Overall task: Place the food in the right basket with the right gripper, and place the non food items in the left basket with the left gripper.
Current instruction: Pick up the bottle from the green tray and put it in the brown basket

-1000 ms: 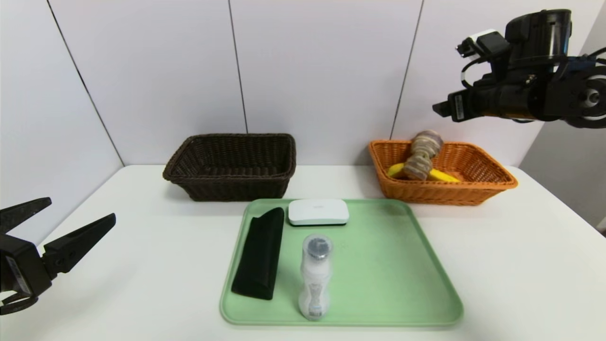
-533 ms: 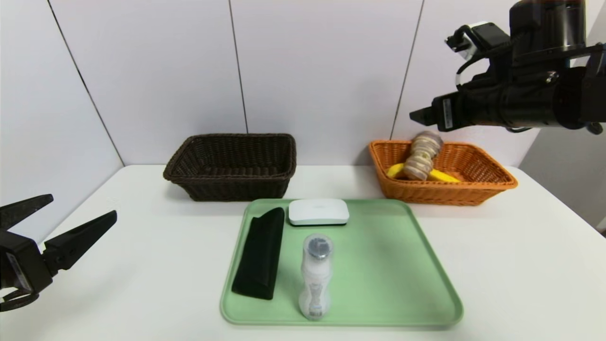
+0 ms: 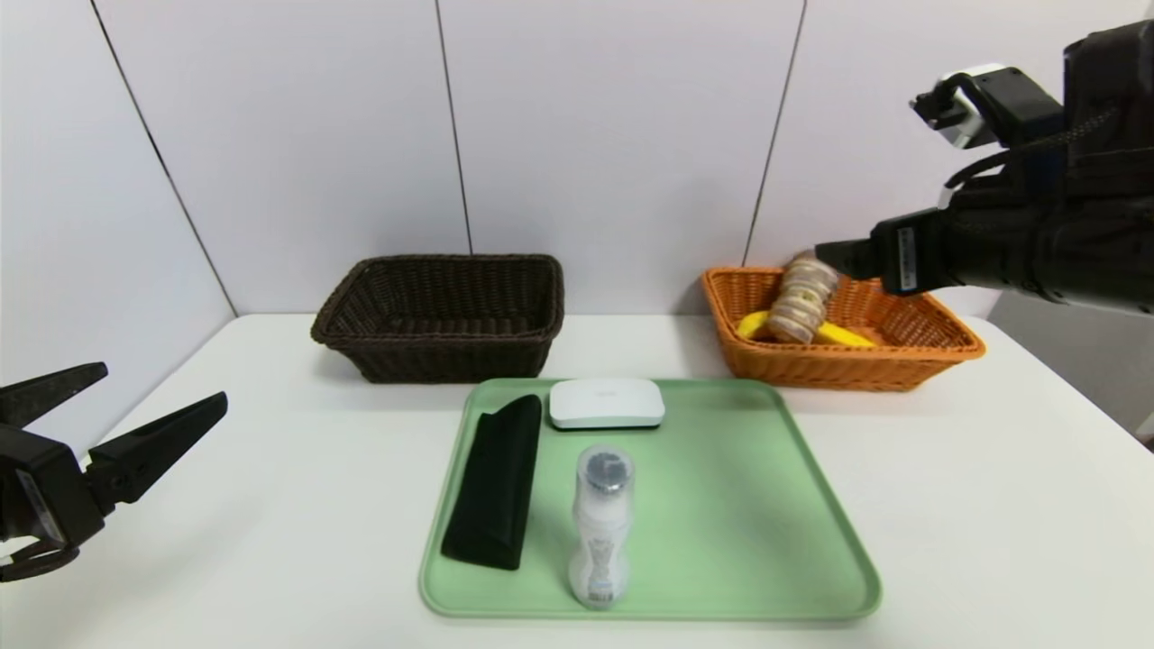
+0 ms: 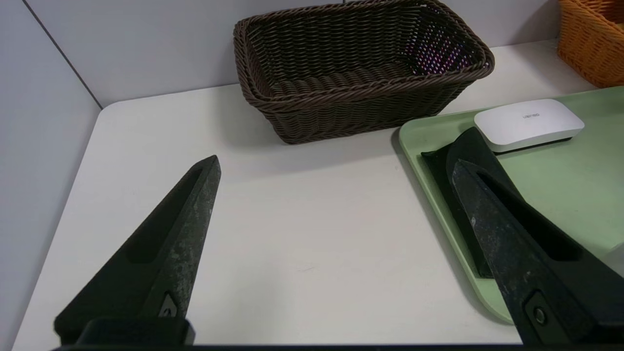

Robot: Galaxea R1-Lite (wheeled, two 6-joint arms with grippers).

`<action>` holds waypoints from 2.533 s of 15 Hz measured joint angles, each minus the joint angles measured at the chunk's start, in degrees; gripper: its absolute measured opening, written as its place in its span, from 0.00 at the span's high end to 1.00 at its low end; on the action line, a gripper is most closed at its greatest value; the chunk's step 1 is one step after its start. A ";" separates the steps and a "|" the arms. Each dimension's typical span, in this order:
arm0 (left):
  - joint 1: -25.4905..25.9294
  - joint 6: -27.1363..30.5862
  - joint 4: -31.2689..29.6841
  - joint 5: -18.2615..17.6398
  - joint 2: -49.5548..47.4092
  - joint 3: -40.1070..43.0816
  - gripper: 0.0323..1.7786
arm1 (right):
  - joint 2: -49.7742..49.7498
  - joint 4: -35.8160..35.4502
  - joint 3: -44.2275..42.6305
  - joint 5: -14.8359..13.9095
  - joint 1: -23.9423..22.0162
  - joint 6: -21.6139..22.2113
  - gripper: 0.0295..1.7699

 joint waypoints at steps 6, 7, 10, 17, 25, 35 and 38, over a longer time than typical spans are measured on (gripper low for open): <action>-0.06 0.27 -4.41 -0.09 3.58 -2.29 0.05 | -7.86 -13.01 19.04 -0.33 -7.56 -2.46 0.04; -0.17 0.35 -5.11 -0.13 4.46 -2.84 0.05 | -10.23 -14.04 22.43 -0.28 -8.35 -2.56 0.04; -2.99 0.38 -5.80 -0.02 8.24 -6.03 0.05 | -16.24 -14.79 29.88 -0.06 -9.46 -2.46 0.04; -18.22 -1.66 -0.76 2.04 16.73 -15.99 0.05 | -20.81 -14.91 34.56 0.13 -9.63 -2.51 0.04; -32.76 -8.42 -23.16 -7.41 19.76 1.60 0.05 | -21.86 -14.96 35.08 0.40 -8.74 -2.71 0.04; -33.99 -8.12 -43.17 -18.86 23.67 17.03 0.05 | -21.59 -14.87 34.78 1.84 -6.78 -3.84 0.04; -34.02 -8.12 -54.03 -18.96 28.56 19.93 0.05 | -21.50 -14.87 34.67 1.84 -6.78 -4.83 0.04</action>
